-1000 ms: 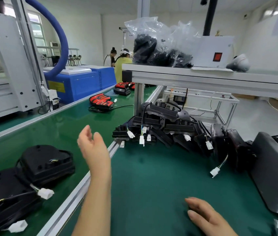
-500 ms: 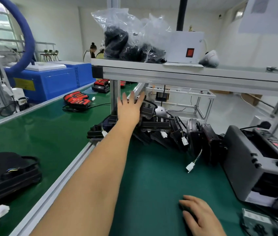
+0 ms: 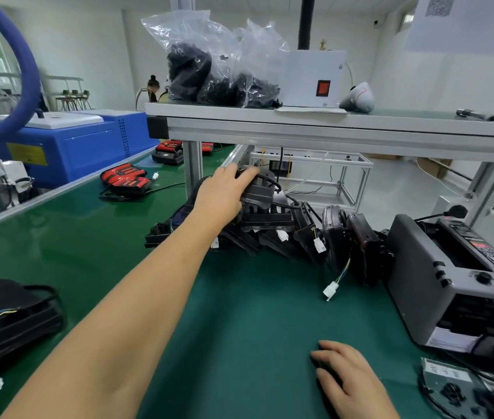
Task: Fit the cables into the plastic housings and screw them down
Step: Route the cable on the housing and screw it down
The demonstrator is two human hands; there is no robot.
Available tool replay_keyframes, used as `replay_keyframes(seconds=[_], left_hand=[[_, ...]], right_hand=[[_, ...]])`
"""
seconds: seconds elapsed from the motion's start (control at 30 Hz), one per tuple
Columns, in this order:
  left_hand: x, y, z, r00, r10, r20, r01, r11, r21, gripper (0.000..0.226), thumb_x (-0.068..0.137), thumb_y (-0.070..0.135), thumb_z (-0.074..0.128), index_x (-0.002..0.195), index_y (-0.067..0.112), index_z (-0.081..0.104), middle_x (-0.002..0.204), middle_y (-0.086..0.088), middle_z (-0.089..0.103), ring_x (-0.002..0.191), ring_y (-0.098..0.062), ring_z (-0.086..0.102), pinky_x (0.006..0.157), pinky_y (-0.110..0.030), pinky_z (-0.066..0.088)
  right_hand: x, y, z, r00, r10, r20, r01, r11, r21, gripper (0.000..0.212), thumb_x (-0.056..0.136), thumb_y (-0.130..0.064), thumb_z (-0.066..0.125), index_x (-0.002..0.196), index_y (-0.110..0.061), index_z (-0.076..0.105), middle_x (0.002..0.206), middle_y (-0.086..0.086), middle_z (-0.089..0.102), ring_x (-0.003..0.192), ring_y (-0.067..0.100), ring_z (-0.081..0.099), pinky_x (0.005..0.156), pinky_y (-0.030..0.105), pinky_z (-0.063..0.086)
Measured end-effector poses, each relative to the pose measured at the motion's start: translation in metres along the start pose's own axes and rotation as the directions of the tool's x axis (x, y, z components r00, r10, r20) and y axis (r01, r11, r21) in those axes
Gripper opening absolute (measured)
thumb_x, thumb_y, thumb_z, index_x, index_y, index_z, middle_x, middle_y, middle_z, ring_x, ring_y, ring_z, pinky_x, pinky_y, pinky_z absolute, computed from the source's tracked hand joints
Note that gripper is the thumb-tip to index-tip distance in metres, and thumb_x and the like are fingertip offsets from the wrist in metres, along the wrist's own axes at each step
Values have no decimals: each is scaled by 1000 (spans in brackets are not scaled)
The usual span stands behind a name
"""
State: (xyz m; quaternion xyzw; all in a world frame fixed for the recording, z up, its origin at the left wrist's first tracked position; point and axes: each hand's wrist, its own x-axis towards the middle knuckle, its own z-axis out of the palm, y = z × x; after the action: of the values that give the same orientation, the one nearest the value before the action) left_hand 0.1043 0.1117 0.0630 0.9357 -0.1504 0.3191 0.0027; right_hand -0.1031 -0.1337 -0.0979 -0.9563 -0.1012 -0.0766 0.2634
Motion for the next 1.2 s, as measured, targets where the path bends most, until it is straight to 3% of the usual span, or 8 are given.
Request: replay_keyframes(seconds=[0.27, 0.4, 0.5, 0.67, 0.77, 0.9, 1.07, 1.2], left_hand=[[-77, 57, -58, 965, -61, -257, 11, 982, -190, 71, 64, 8, 67, 132, 24, 50, 105, -10, 46, 99, -29, 41, 69, -35, 36], [-133, 89, -66, 961, -102, -258, 31, 964, -265, 77, 55, 6, 68, 128, 24, 54, 100, -10, 46, 94, -30, 43, 69, -38, 42], [-173, 110, -60, 971, -104, -215, 37, 955, -296, 82, 51, 4, 69, 128, 26, 51, 101, -9, 48, 95, -27, 41, 71, -39, 43], [-221, 135, -50, 988, -63, -142, 16, 951, -310, 87, 46, 7, 76, 126, 30, 51, 101, -8, 51, 96, -26, 43, 75, -40, 46], [-241, 145, -45, 997, -26, -73, 3, 956, -295, 93, 40, 9, 77, 126, 32, 49, 100, -7, 53, 96, -26, 44, 78, -40, 46], [-261, 153, -38, 1000, -4, -17, -1, 961, -278, 96, 34, 8, 74, 124, 31, 50, 98, -9, 55, 96, -27, 44, 83, -39, 38], [-277, 162, -38, 999, 24, 33, -14, 962, -271, 102, 33, 4, 77, 128, 32, 50, 96, -9, 57, 96, -27, 45, 78, -43, 53], [-283, 159, -40, 984, 113, 134, -62, 940, -337, 107, 35, 37, 90, 132, 33, 46, 94, -6, 58, 96, -23, 44, 77, -39, 55]], right_hand=[[-4, -2, -1, 998, 55, 35, -56, 998, 32, 24, 94, -29, 53, 115, -38, 59, 125, -29, 40, 126, -5, 30, 96, 11, 25], [-3, -2, -7, 994, 91, 68, -102, 977, 188, 22, 94, -19, 54, 110, -33, 62, 124, -21, 47, 124, -1, 39, 100, 10, 26], [-5, -8, -22, 976, 201, 84, -216, 847, 485, 23, 96, -18, 52, 97, -35, 68, 109, -22, 63, 110, -4, 53, 84, 1, 34], [-13, -16, -34, 957, 264, 123, -258, 570, 780, 37, 95, -40, 42, 110, -20, 69, 112, -5, 70, 111, 11, 62, 99, 37, 46], [-21, -20, -35, 937, 300, 180, -315, 502, 805, 56, 82, -58, 40, 110, -19, 67, 106, -1, 72, 102, 13, 67, 92, 37, 48], [-31, -20, -37, 900, 374, 222, -419, 609, 673, 66, 68, -74, 38, 97, -23, 69, 88, -4, 74, 74, 4, 66, 69, 27, 40], [-37, -22, -40, 887, 407, 217, -453, 685, 570, 59, 72, -71, 43, 85, -18, 67, 64, -14, 63, 59, -1, 57, 62, 18, 40], [-36, -22, -42, 901, 384, 203, -434, 784, 444, 44, 89, -50, 52, 76, -9, 56, 67, -6, 58, 59, 4, 52, 62, 16, 41]])
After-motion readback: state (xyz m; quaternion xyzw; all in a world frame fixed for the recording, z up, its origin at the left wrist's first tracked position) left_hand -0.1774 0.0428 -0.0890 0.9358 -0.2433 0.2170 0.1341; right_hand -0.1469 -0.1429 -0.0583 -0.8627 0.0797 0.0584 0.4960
